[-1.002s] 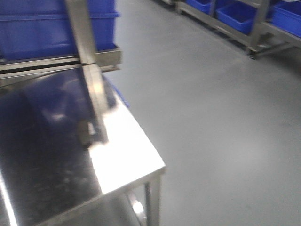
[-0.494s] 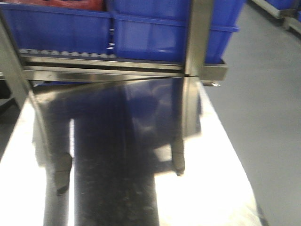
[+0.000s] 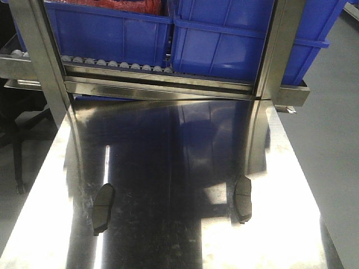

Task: Move and align brake pads A on conveyor
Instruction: 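Position the base at the steel table facing the two brake pads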

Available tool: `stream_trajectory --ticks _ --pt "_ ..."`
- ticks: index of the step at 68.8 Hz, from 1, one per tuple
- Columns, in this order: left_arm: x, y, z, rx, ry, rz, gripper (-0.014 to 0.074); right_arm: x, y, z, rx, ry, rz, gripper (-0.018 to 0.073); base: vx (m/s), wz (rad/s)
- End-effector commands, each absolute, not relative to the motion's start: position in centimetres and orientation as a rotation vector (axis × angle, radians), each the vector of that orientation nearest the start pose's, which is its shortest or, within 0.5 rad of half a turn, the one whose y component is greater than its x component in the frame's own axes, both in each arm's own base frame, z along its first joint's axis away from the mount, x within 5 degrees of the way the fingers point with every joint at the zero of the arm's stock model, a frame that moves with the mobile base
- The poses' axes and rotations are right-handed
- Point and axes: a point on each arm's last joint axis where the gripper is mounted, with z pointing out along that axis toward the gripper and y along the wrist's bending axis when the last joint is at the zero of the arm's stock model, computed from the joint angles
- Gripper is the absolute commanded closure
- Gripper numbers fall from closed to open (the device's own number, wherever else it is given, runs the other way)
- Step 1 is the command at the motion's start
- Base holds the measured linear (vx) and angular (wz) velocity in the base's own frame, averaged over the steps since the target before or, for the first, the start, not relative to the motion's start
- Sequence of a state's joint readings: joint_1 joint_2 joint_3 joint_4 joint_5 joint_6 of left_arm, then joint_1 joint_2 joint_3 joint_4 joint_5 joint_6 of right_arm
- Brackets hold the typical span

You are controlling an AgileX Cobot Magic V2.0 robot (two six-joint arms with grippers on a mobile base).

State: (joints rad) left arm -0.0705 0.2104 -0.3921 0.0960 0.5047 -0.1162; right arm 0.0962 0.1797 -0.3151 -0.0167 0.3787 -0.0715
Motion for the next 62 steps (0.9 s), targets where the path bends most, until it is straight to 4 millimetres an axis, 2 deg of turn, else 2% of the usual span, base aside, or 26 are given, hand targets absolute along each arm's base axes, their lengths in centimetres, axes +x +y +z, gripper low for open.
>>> stream_trajectory --ticks 1,62 --pt "5.97 -0.08 29.91 0.003 1.729 -0.046 0.0202 5.96 0.52 28.88 -0.154 1.635 -0.007 0.0122 -0.01 -0.04" --pt "5.97 -0.08 29.93 0.004 1.726 -0.046 0.0202 5.96 0.52 28.88 -0.154 1.635 -0.007 0.0122 0.00 -0.01"
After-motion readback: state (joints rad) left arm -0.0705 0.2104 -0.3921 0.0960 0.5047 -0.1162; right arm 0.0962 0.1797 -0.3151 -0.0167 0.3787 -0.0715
